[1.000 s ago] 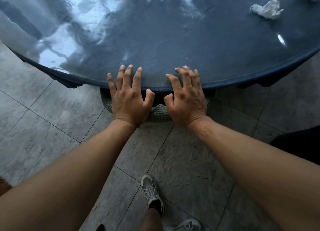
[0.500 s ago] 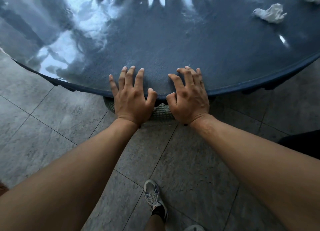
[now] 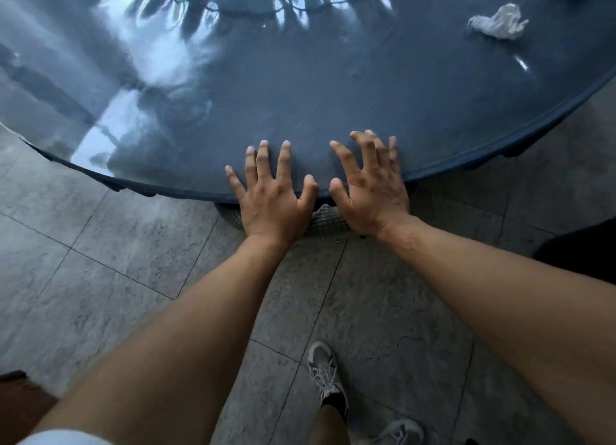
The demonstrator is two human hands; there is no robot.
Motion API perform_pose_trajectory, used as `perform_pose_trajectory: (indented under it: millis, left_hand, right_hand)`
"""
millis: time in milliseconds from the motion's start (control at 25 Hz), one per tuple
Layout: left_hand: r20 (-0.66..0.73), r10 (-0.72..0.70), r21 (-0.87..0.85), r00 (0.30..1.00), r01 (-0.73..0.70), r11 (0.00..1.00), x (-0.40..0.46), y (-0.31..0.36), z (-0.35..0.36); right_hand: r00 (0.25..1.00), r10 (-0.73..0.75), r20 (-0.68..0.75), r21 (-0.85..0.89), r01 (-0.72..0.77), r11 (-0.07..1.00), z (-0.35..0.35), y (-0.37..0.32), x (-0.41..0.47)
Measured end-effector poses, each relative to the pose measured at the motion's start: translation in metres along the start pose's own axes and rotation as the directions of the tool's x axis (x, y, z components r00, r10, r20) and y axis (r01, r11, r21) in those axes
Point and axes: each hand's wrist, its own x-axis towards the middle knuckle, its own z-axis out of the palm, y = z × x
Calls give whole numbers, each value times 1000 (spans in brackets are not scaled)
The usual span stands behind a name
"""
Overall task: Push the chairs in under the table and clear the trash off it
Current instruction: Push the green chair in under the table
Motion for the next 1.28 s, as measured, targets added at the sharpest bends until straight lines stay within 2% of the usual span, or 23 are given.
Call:
perform_pose_trajectory:
  millis: [320,520,720,840,1080,1280]
  left_hand:
    - [119,-1,12,993,0,1000,-8,-8,-10]
    - [216,40,81,976,-59,995,-27,-40,-32]
    - [254,-65,84,965,44,995,-52,-66,-66]
    - [279,-166,101,946,143,984,-70,-77,-91]
    - [261,-402,117,878,384,916,-111,-103,-141]
    - [203,-609,125,767,596,793,-157,-126,-176]
  right_hand:
    - [980,152,126,-104,-139,985,-11,-14,-9]
    - [954,178,240,-156,-143,977,-14,-28,-40]
    - [944,158,290,-161,-115,980,-31,-46,-52]
    - [940,104,324,-170,-50,984,-48,-60,-47]
    - [909,-120,400,-131,186,974,-69,-113,-20]
    - [844,-318,432,-51,375,926,-75,-175,5]
